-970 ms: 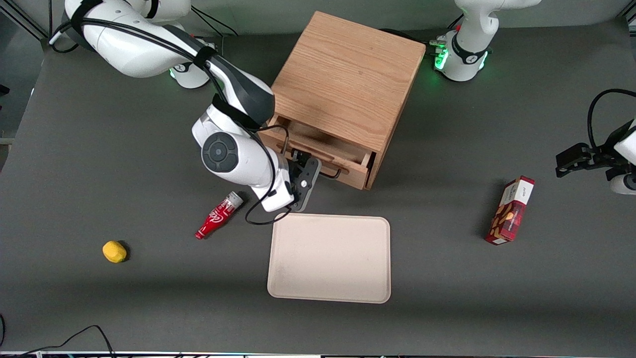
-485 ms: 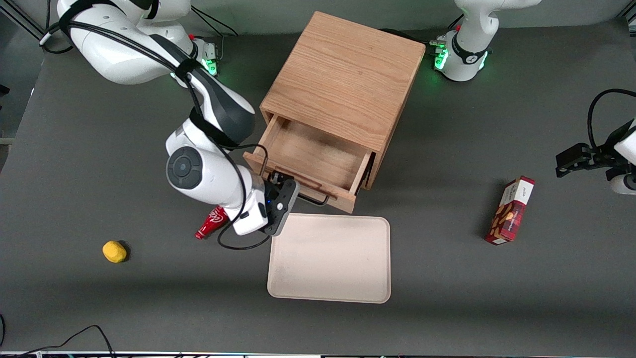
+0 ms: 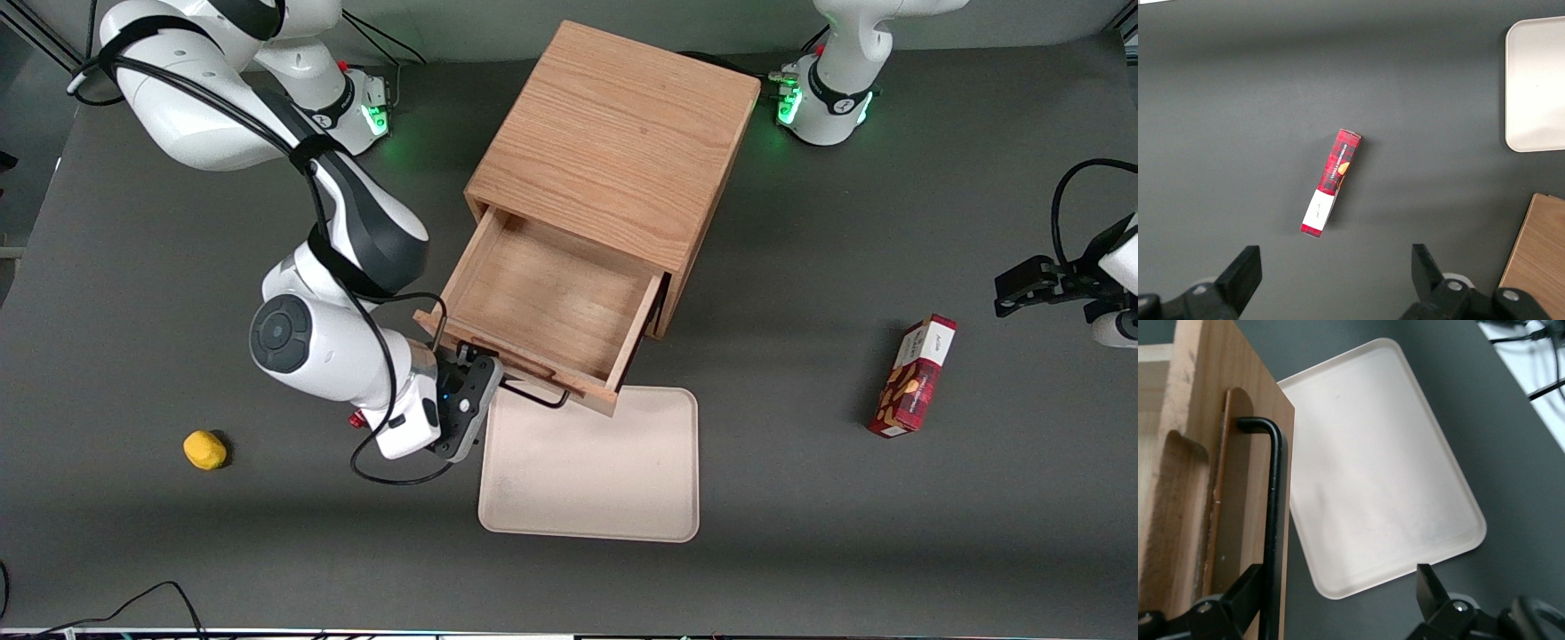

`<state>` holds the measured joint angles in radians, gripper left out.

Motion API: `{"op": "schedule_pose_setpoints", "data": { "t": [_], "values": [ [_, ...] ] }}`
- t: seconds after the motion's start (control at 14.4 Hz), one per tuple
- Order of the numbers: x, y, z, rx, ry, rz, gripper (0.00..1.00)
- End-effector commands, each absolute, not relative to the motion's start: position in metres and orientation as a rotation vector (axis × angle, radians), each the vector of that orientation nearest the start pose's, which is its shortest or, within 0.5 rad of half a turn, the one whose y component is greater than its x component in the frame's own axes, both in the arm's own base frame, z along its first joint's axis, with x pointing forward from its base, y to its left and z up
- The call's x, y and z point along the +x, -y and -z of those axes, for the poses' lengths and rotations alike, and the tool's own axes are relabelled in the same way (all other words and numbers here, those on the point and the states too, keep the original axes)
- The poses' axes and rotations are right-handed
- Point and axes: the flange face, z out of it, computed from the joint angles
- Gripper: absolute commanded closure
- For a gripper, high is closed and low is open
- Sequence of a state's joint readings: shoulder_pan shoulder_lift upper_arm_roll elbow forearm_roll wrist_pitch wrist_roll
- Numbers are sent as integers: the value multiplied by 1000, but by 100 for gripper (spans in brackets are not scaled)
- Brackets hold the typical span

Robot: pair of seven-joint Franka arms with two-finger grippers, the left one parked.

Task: Open upper drawer

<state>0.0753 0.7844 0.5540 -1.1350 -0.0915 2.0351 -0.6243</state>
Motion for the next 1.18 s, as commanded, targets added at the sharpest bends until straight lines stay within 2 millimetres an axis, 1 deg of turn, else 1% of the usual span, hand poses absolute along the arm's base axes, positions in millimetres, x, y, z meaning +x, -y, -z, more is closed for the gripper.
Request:
{"op": "schedule_pose_setpoints", "data": {
  "t": [0.0,0.14,0.28,0.35,0.42,0.49,0.55,0.62,0.69,0.76,0.83,0.9,0.97,1.04,1.11],
  "values": [
    [713,-317,-406,-2418,1496,404,0],
    [717,-313,-409,-2432,1480,435,0],
    [716,-311,-417,-2447,1434,434,0],
    [715,-308,-425,-2463,1392,423,0],
    [712,-301,-439,-2473,1332,400,0],
    [708,-291,-462,-2473,1248,383,0],
    [705,-276,-492,-2485,1155,393,0],
    [696,-262,-527,-2501,1082,393,0],
    [689,-240,-553,-2520,1015,361,0],
    [679,-214,-578,-2543,952,321,0],
    [664,-192,-608,-2596,938,293,0],
    [643,-160,-645,-2699,905,288,0],
    [624,-120,-666,-2812,826,261,0],
    [605,-90,-679,-2888,751,260,0],
    [587,-54,-689,-2944,657,266,0]
  ]
}}
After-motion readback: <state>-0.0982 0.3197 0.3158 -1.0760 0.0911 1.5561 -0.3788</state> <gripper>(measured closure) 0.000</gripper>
